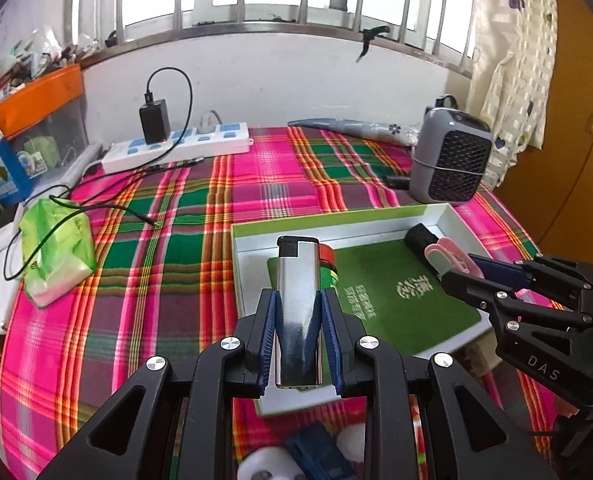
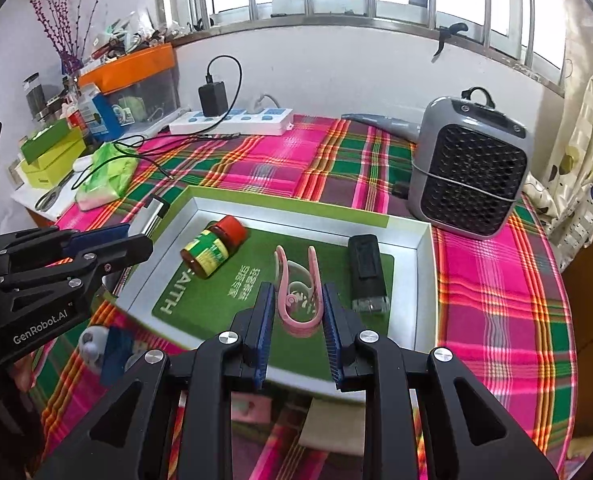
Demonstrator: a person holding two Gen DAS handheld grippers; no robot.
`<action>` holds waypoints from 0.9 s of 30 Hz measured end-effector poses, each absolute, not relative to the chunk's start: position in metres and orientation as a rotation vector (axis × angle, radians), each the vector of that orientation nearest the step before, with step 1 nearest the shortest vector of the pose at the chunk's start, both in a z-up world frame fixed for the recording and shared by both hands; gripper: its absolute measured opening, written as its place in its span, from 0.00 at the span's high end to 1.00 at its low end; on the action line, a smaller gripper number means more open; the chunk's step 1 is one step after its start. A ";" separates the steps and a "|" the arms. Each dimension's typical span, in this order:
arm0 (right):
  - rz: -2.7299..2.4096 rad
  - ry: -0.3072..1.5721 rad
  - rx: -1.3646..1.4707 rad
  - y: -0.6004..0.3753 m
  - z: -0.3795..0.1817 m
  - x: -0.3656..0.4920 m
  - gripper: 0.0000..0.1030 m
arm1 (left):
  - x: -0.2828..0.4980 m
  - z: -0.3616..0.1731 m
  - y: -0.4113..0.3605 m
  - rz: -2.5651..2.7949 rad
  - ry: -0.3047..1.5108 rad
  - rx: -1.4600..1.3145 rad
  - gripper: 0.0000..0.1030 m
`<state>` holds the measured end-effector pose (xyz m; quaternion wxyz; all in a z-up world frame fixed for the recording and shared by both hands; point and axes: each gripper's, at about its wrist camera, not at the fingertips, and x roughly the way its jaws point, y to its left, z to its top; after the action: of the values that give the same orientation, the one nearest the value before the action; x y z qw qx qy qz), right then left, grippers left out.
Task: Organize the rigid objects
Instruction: 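Carry the silver bar with the left gripper while the right gripper carries the pink clip into the green box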
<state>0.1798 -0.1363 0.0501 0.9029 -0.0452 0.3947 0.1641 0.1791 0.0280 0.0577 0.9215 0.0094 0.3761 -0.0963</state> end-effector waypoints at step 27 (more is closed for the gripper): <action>0.342 0.881 -0.130 -0.124 0.023 0.225 0.76 | 0.227 0.026 0.023 -0.182 0.871 0.037 0.79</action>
<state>0.2247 -0.1243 0.0230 0.8884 -0.0624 0.4240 0.1646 0.2272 0.0229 0.0261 0.9025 0.0180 0.4212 -0.0882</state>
